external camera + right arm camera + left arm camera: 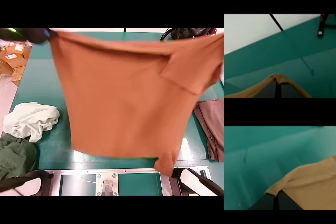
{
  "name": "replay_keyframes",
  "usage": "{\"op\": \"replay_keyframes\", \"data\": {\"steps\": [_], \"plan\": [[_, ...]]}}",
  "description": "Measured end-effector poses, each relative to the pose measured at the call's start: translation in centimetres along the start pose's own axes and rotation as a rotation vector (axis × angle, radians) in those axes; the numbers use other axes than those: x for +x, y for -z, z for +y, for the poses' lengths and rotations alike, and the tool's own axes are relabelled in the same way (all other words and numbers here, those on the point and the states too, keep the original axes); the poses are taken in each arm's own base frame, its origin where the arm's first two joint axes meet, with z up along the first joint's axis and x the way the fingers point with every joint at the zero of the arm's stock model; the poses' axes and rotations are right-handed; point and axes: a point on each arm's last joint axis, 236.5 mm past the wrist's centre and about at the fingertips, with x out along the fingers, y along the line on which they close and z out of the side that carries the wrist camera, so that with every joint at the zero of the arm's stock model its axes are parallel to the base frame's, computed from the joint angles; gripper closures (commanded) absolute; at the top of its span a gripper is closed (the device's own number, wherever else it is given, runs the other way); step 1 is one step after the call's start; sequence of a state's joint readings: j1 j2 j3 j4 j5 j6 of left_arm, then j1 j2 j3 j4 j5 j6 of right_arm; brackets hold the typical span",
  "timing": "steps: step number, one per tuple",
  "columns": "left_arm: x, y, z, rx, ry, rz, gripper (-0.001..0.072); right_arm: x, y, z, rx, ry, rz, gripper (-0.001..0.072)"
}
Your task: Fold the shirts.
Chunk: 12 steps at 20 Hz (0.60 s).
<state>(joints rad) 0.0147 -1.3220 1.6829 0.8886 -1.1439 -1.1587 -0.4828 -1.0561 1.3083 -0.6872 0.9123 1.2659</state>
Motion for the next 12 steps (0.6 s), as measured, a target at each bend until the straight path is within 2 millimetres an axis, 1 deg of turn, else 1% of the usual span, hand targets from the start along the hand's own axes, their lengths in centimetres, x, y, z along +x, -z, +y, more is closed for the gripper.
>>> {"op": "replay_keyframes", "data": {"steps": [1, 3, 4, 5, 6, 7, 9, 10, 12], "plan": [[3.2, 1.8, 2.0, -0.046, 0.007, 0.049, 0.0686, 3.2, 2.2, -2.4, 0.032, 0.019, 0.056, 0.0691], [8.4, 5.6, 5.4, -0.126, 0.011, 0.137, 0.0686, 8.6, 6.3, -6.5, 0.087, 0.054, 0.163, 0.0692], [10.3, 7.1, 6.6, -0.159, 0.011, 0.160, 0.0686, 11.0, 8.1, -8.3, 0.109, 0.068, 0.211, 0.0692], [12.1, 8.5, 7.9, -0.189, 0.006, 0.180, 0.0686, 12.9, 9.7, -9.6, 0.125, 0.075, 0.252, 0.0692], [13.5, 9.7, 9.0, -0.212, -0.005, 0.195, 0.0686, 14.7, 10.9, -10.9, 0.139, 0.081, 0.288, 0.0692], [14.7, 10.5, 10.1, -0.228, -0.019, 0.196, 0.0686, 16.2, 11.9, -11.9, 0.148, 0.083, 0.315, 0.0692], [16.5, 11.4, 11.7, -0.254, -0.042, 0.186, 0.0686, 18.5, 12.9, -13.4, 0.158, 0.082, 0.349, 0.0692], [17.1, 11.9, 12.4, -0.263, -0.055, 0.184, 0.0686, 19.4, 13.0, -13.9, 0.158, 0.079, 0.356, 0.0692], [17.9, 12.6, 13.2, -0.275, -0.068, 0.185, 0.0686, 20.3, 13.1, -14.2, 0.138, 0.075, 0.374, 0.0692]]}}
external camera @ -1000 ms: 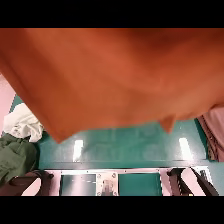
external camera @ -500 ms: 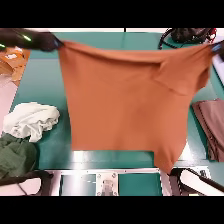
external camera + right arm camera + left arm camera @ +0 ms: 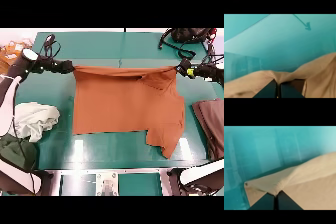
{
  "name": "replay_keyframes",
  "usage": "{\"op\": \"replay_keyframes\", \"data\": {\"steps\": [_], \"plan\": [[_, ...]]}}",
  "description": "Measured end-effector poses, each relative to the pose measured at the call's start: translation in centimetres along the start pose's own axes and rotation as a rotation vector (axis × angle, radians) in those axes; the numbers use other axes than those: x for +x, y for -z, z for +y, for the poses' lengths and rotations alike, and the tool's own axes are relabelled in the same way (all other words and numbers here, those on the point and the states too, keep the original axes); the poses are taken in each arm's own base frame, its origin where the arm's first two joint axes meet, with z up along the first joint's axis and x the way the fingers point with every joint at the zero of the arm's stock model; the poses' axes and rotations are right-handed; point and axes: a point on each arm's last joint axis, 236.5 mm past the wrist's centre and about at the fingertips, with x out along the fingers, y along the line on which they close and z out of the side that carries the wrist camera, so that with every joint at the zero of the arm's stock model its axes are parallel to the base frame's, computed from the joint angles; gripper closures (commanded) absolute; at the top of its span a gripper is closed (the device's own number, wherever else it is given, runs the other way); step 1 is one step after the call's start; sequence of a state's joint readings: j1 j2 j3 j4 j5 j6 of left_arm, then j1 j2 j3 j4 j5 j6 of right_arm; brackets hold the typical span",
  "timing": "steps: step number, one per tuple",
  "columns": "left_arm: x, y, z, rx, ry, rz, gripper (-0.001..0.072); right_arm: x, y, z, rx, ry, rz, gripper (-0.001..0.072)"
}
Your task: Fold the shirts.
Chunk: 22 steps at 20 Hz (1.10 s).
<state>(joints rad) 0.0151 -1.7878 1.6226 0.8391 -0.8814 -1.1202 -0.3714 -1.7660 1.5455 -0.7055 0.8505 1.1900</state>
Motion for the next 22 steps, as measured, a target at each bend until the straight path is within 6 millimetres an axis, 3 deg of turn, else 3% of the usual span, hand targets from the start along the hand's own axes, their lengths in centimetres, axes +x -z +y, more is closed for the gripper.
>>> {"op": "replay_keyframes", "data": {"steps": [3, 11, 16, 17, 18, 19, 20, 22], "plan": [[0.7, 1.9, 1.0, 0.011, -0.019, 0.071, 0.0686, 0.0, 1.1, -1.4, -0.080, 0.053, 0.085, 0.0693], [1.6, 9.6, 2.5, -0.006, -0.038, 0.359, 0.0686, -2.1, 7.4, -7.0, -0.183, 0.248, 0.394, 0.0692], [2.0, 11.9, 2.3, -0.018, -0.030, 0.443, 0.0685, -2.5, 10.0, -8.4, -0.171, 0.278, 0.478, 0.0690], [2.0, 12.1, 2.3, -0.023, -0.030, 0.452, 0.0684, -2.5, 10.2, -8.5, -0.169, 0.278, 0.484, 0.0665], [2.0, 12.3, 2.2, -0.030, -0.028, 0.459, 0.0662, -2.5, 10.4, -8.5, -0.169, 0.279, 0.491, 0.0506], [2.0, 12.4, 2.1, -0.035, -0.022, 0.463, 0.0378, -2.6, 10.7, -8.6, -0.171, 0.282, 0.501, 0.0445], [2.0, 12.6, 1.9, -0.043, -0.014, 0.471, 0.0156, -2.7, 10.8, -8.6, -0.166, 0.283, 0.508, 0.0444], [1.4, 13.4, 1.1, -0.075, 0.014, 0.513, 0.0157, -3.2, 10.8, -8.1, -0.145, 0.284, 0.521, 0.0433]]}}
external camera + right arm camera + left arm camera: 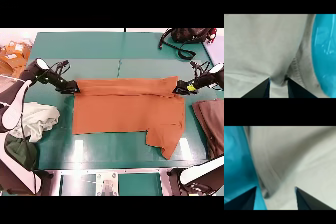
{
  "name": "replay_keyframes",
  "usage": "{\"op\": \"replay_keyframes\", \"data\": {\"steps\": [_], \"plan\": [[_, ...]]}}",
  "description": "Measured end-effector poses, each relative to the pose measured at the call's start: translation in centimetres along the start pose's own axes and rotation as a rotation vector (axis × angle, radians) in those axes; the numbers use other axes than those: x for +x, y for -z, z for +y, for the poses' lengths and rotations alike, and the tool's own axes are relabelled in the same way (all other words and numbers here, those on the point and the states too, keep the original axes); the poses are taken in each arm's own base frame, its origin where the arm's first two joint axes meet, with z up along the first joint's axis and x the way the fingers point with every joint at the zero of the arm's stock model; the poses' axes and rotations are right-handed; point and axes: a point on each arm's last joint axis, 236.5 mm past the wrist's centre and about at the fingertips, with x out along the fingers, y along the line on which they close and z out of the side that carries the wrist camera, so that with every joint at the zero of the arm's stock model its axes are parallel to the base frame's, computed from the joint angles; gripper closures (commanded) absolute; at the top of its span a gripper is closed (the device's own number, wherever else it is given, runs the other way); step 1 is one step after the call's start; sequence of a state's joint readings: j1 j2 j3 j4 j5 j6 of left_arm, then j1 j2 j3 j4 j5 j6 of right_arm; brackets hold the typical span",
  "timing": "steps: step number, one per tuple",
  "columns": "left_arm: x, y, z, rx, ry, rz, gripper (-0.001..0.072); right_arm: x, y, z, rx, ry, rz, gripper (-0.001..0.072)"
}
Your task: Fold the shirts.
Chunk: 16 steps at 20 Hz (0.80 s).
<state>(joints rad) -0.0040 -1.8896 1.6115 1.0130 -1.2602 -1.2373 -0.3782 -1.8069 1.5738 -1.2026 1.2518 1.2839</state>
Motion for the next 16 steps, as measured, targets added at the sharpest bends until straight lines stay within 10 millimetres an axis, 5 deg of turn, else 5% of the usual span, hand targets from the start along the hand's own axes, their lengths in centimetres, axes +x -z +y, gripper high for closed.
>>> {"op": "replay_keyframes", "data": {"steps": [4, 5, 6, 10, 14, 15, 16], "plan": [[-1.1, 3.3, -2.0, -0.047, 0.063, 0.158, 0.0195, -3.6, 0.8, -1.1, 0.057, 0.082, 0.030, 0.0484], [-1.6, 4.1, -2.5, -0.065, 0.076, 0.201, 0.0452, -4.9, 1.2, -1.5, 0.077, 0.115, 0.034, 0.0647], [-2.1, 4.8, -3.0, -0.082, 0.086, 0.237, 0.0683, -6.1, 1.7, -1.9, 0.098, 0.144, 0.037, 0.0692], [-4.3, 7.6, -5.0, -0.107, 0.095, 0.338, 0.0686, -10.5, 5.2, -2.2, 0.205, 0.208, 0.034, 0.0693], [-6.4, 11.4, -6.5, -0.090, 0.001, 0.334, 0.0687, -12.8, 12.1, -3.1, 0.311, 0.250, 0.050, 0.0691], [-6.7, 12.7, -6.8, -0.091, -0.031, 0.313, 0.0686, -13.0, 14.3, -3.6, 0.347, 0.259, 0.057, 0.0580], [-7.0, 13.8, -7.1, -0.094, -0.056, 0.280, 0.0665, -13.0, 16.1, -3.9, 0.386, 0.265, 0.056, 0.0369]]}}
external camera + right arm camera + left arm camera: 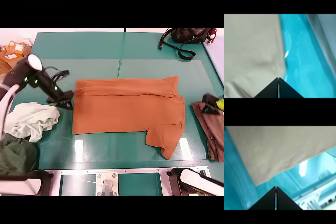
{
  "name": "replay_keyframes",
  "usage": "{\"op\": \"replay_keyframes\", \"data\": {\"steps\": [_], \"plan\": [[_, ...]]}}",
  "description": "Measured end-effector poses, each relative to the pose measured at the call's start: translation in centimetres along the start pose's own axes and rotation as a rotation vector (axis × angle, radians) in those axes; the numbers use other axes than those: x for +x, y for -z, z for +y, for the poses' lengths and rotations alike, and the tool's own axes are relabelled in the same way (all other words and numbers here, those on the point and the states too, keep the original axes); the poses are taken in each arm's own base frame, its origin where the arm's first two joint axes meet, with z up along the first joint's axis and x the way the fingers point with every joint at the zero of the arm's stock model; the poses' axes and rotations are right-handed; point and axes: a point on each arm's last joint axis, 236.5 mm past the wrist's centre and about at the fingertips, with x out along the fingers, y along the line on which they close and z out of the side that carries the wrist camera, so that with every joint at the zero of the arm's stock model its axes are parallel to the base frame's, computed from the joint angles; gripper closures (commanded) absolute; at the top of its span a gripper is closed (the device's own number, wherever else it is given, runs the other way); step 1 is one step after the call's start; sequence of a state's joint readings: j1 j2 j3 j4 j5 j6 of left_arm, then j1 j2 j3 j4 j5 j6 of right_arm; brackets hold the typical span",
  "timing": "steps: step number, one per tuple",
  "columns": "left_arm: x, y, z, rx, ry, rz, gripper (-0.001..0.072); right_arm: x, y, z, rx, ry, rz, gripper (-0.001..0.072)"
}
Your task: Fold the shirts.
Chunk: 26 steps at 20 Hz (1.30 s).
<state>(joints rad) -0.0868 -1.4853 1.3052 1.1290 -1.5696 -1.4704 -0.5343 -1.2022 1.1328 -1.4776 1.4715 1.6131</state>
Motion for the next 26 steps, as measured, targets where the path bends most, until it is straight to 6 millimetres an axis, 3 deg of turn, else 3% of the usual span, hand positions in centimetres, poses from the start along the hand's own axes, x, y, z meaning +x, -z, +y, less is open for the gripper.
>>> {"op": "replay_keyframes", "data": {"steps": [1, 2, 5, 8, 11, 15, 17, 18, 20, 21, 26], "plan": [[0.2, 1.2, -0.1, -0.011, -0.022, -0.037, 0.0375, 0.5, 1.7, -0.8, 0.038, 0.001, 0.003, 0.0301], [0.6, 2.3, 0.0, -0.025, -0.037, -0.068, 0.0139, 1.1, 3.1, -1.3, 0.068, 0.001, 0.008, 0.0300], [2.6, 5.3, 0.4, -0.101, -0.049, -0.140, 0.0137, 4.0, 7.0, -1.6, 0.121, -0.018, 0.044, 0.0295], [5.6, 7.2, 0.7, -0.183, -0.003, -0.161, 0.0137, 6.9, 9.8, -1.3, 0.156, -0.046, 0.091, 0.0214], [8.5, 7.9, 0.6, -0.268, 0.070, -0.194, 0.0137, 8.9, 11.2, 0.1, 0.185, -0.112, 0.109, 0.0214], [10.7, 7.4, 0.7, -0.358, 0.140, -0.270, 0.0138, 10.6, 11.6, 2.0, 0.211, -0.199, 0.126, 0.0214], [11.3, 6.9, 0.0, -0.374, 0.169, -0.308, 0.0179, 11.1, 11.7, 2.5, 0.224, -0.224, 0.140, 0.0214], [11.6, 6.4, -0.2, -0.368, 0.169, -0.334, 0.0312, 11.4, 11.8, 2.7, 0.229, -0.234, 0.149, 0.0214], [12.1, 5.5, -0.5, -0.349, 0.158, -0.393, 0.0395, 11.7, 11.9, 3.2, 0.237, -0.255, 0.165, 0.0214], [12.0, 4.8, -0.5, -0.343, 0.152, -0.427, 0.0685, 11.7, 11.9, 3.5, 0.235, -0.262, 0.172, 0.0214], [11.3, 3.3, -0.1, -0.326, 0.133, -0.495, 0.0686, 12.1, 12.3, 4.3, 0.204, -0.270, 0.190, 0.0252]]}}
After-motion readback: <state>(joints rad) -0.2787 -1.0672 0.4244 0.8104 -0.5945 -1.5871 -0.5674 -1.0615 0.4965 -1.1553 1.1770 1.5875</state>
